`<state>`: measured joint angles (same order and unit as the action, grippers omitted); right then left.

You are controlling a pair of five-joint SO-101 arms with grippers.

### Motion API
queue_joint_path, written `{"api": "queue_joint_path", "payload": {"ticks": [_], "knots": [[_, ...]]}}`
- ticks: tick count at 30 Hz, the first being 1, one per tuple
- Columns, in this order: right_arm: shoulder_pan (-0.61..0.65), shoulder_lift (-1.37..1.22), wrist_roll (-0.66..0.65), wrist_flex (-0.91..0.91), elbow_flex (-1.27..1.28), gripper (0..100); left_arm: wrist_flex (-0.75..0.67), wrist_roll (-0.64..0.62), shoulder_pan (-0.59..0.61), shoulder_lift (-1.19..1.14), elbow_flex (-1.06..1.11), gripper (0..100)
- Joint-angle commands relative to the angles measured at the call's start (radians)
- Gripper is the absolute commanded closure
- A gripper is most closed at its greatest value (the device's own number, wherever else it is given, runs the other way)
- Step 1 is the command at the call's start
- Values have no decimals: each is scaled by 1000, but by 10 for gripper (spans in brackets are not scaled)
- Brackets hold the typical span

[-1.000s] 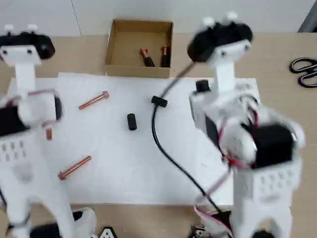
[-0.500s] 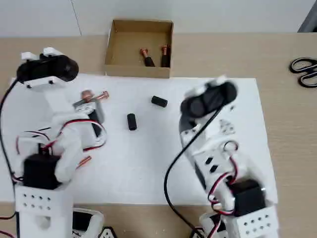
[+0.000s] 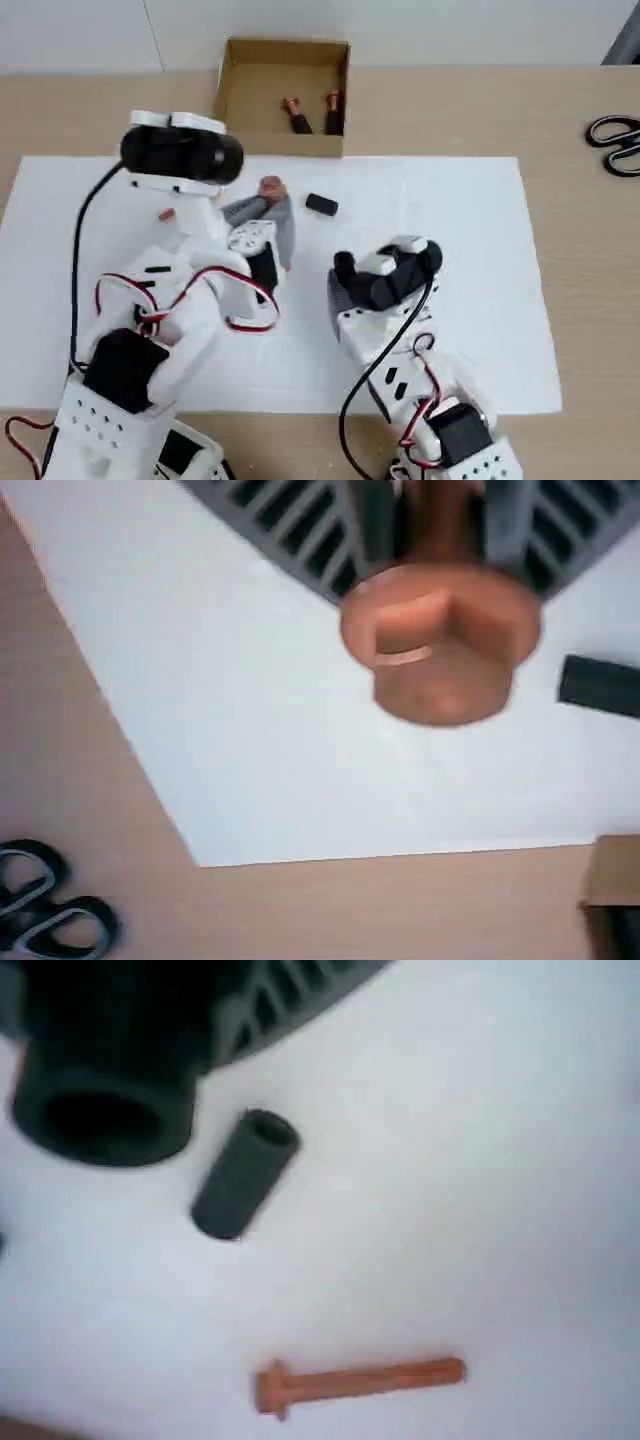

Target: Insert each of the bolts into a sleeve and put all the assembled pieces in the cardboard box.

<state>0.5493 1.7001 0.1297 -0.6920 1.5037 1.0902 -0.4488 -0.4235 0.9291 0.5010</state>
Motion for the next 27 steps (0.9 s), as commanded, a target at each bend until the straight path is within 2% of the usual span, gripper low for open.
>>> {"api": "queue_joint_path", "payload": {"ticks": [1, 7, 9, 13, 16, 22, 27], "knots": [[53, 42, 12, -8, 0, 995, -48, -5, -41, 28, -1, 995], [62, 53, 14, 1, 21, 995, -107, -3, -80, 26, 44, 995], [64, 53, 14, 1, 20, 995, -170, 14, -80, 26, 105, 995], [104, 53, 14, -1, 23, 995, -345, 137, -80, 28, 240, 995], [108, 53, 14, -1, 23, 995, -440, 149, -80, 28, 315, 995], [110, 53, 14, 1, 25, 995, -453, 144, -80, 28, 346, 995], [110, 53, 14, 1, 25, 995, -443, 72, -78, 28, 348, 995]]}}
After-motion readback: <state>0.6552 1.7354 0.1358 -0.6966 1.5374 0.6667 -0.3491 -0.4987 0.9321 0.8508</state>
